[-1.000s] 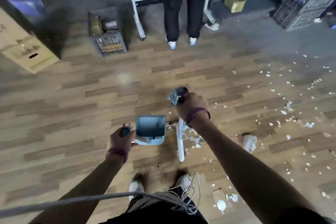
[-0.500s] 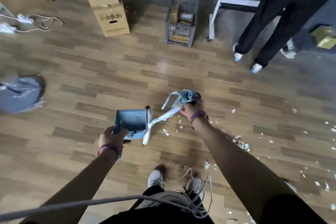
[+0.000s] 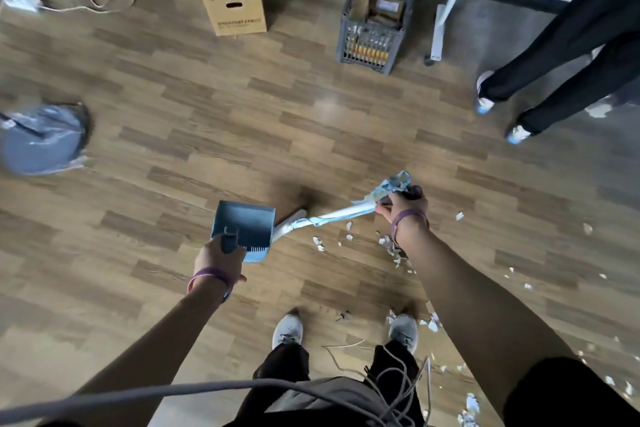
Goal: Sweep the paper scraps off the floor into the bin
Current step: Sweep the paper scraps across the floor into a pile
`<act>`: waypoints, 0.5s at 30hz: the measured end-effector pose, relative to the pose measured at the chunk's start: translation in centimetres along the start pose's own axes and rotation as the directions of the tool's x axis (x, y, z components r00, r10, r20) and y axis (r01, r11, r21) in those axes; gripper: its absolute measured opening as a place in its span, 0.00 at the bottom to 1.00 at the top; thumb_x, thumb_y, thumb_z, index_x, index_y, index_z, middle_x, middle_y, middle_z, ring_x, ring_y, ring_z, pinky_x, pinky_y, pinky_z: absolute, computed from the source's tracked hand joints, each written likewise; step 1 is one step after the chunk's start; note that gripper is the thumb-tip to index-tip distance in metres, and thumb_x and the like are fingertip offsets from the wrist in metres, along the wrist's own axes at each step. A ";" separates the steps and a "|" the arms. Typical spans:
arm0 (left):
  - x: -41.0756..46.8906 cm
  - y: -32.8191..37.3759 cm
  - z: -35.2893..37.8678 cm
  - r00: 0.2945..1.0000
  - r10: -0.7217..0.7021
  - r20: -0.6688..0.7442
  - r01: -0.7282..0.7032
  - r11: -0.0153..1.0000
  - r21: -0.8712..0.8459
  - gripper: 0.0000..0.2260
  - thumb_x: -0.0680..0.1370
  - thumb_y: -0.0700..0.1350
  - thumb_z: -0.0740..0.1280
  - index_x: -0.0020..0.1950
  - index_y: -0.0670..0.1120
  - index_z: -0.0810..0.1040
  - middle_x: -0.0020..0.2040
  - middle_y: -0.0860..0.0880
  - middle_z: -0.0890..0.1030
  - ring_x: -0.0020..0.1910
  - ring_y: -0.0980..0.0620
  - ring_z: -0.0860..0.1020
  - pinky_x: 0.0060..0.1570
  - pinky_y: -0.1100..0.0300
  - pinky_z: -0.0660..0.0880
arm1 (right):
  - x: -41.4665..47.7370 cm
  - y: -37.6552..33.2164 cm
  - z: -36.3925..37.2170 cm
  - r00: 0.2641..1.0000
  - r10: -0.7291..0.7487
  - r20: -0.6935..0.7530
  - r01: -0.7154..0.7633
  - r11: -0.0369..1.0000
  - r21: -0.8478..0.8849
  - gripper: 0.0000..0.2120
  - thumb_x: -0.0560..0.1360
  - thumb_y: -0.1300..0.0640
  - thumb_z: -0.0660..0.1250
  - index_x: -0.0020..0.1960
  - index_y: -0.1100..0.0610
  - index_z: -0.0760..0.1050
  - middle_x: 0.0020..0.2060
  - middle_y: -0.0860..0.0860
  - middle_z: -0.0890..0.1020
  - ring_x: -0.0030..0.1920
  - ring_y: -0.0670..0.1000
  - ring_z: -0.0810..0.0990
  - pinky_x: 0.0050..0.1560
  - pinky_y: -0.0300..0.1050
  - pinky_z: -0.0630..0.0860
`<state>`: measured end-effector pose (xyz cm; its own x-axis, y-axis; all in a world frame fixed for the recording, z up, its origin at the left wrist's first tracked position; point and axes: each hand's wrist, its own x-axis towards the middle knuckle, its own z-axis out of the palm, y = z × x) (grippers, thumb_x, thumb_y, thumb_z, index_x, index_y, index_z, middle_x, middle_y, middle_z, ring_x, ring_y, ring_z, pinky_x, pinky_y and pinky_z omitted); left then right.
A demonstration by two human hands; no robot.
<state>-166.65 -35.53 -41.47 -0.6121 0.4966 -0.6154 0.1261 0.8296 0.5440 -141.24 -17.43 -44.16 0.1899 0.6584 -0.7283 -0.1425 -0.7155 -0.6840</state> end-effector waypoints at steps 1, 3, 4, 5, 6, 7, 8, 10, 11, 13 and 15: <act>-0.2 0.8 1.0 0.999 0.032 0.020 -0.033 0.997 0.066 0.11 0.73 0.39 0.64 0.54 0.49 0.76 0.40 0.45 0.80 0.24 0.47 0.80 0.28 0.61 0.73 | 1.5 -0.1 -1.7 1.000 0.015 0.010 -0.015 1.000 -0.018 0.05 0.77 0.68 0.61 0.46 0.59 0.69 0.21 0.47 0.79 0.25 0.44 0.80 0.35 0.37 0.79; -0.6 2.4 3.5 0.993 0.078 0.088 -0.092 0.981 0.168 0.09 0.72 0.39 0.64 0.50 0.49 0.76 0.34 0.47 0.78 0.24 0.46 0.79 0.29 0.59 0.76 | 4.3 -1.0 -4.6 0.996 0.074 0.041 -0.071 0.996 -0.062 0.05 0.78 0.65 0.59 0.44 0.59 0.70 0.19 0.41 0.78 0.23 0.40 0.79 0.34 0.36 0.79; -0.9 3.2 5.0 0.989 0.085 0.117 -0.107 0.974 0.197 0.08 0.72 0.38 0.64 0.48 0.48 0.76 0.31 0.47 0.77 0.24 0.45 0.79 0.30 0.55 0.78 | 5.6 -1.7 -5.8 0.996 0.070 0.054 -0.064 0.994 -0.089 0.08 0.79 0.65 0.58 0.41 0.58 0.69 0.18 0.41 0.77 0.23 0.40 0.78 0.34 0.35 0.79; -1.3 4.0 6.6 0.988 0.080 0.130 -0.106 0.972 0.210 0.07 0.72 0.38 0.64 0.48 0.47 0.77 0.30 0.47 0.77 0.24 0.44 0.79 0.31 0.53 0.80 | 6.9 -2.4 -6.8 0.994 0.076 0.072 -0.068 0.991 -0.112 0.11 0.79 0.65 0.57 0.39 0.57 0.68 0.17 0.40 0.76 0.22 0.39 0.78 0.34 0.35 0.79; -1.9 4.7 8.3 0.990 0.069 0.125 -0.094 0.974 0.204 0.08 0.72 0.37 0.64 0.48 0.47 0.77 0.30 0.47 0.76 0.24 0.43 0.78 0.32 0.51 0.79 | 7.9 -3.4 -7.8 0.992 0.080 0.101 -0.068 0.991 -0.118 0.12 0.80 0.66 0.56 0.39 0.57 0.67 0.17 0.40 0.75 0.22 0.39 0.78 0.33 0.35 0.79; -2.5 5.2 10.1 0.993 0.051 0.105 -0.069 0.981 0.181 0.08 0.72 0.37 0.63 0.48 0.46 0.77 0.30 0.47 0.76 0.24 0.43 0.78 0.32 0.50 0.79 | 9.0 -4.3 -9.0 0.990 0.083 0.118 -0.067 0.989 -0.133 0.12 0.80 0.66 0.56 0.39 0.57 0.67 0.17 0.40 0.75 0.22 0.39 0.78 0.33 0.34 0.79; -3.4 5.8 11.9 0.996 0.033 0.081 -0.045 0.986 0.157 0.09 0.72 0.36 0.63 0.48 0.46 0.77 0.29 0.47 0.75 0.24 0.42 0.77 0.31 0.50 0.79 | 10.1 -5.3 -10.3 0.987 0.091 0.133 -0.071 0.986 -0.151 0.12 0.79 0.67 0.57 0.39 0.57 0.67 0.17 0.41 0.76 0.22 0.40 0.78 0.32 0.34 0.79; -5.3 6.9 15.5 0.999 0.008 0.052 -0.016 0.990 0.142 0.09 0.72 0.35 0.63 0.48 0.46 0.76 0.31 0.46 0.75 0.25 0.40 0.79 0.26 0.55 0.77 | 12.0 -7.5 -13.5 0.991 0.056 0.120 -0.040 0.991 -0.130 0.12 0.78 0.70 0.58 0.39 0.57 0.67 0.19 0.48 0.78 0.22 0.43 0.79 0.32 0.38 0.81; -6.2 7.5 17.4 0.999 -0.003 0.049 -0.004 0.990 0.141 0.08 0.72 0.36 0.63 0.47 0.46 0.77 0.32 0.45 0.76 0.27 0.38 0.80 0.23 0.59 0.75 | 13.1 -8.5 -15.4 0.995 0.037 0.091 -0.028 0.995 -0.096 0.13 0.76 0.73 0.59 0.39 0.58 0.66 0.21 0.53 0.79 0.21 0.45 0.79 0.33 0.44 0.82; -7.8 8.9 21.5 0.998 -0.011 0.061 0.002 0.991 0.134 0.07 0.71 0.37 0.63 0.46 0.47 0.77 0.34 0.43 0.77 0.31 0.37 0.81 0.27 0.57 0.76 | 15.3 -10.9 -19.7 0.998 0.027 0.048 -0.025 0.999 -0.031 0.14 0.74 0.77 0.58 0.40 0.58 0.66 0.23 0.57 0.78 0.19 0.47 0.78 0.33 0.44 0.80; -9.3 10.9 25.7 0.996 -0.004 0.088 -0.010 0.988 0.157 0.08 0.69 0.40 0.64 0.46 0.48 0.77 0.38 0.41 0.80 0.36 0.37 0.82 0.37 0.51 0.78 | 17.2 -13.1 -24.3 0.999 0.036 0.028 -0.033 0.997 -0.072 0.11 0.76 0.74 0.57 0.43 0.59 0.67 0.18 0.50 0.78 0.19 0.45 0.78 0.27 0.39 0.78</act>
<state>-139.52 -24.53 -44.46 -0.5413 0.5137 -0.6657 0.2533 0.8545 0.4535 -112.53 -2.41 -46.72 0.1571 0.6389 -0.7530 -0.0783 -0.7520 -0.6544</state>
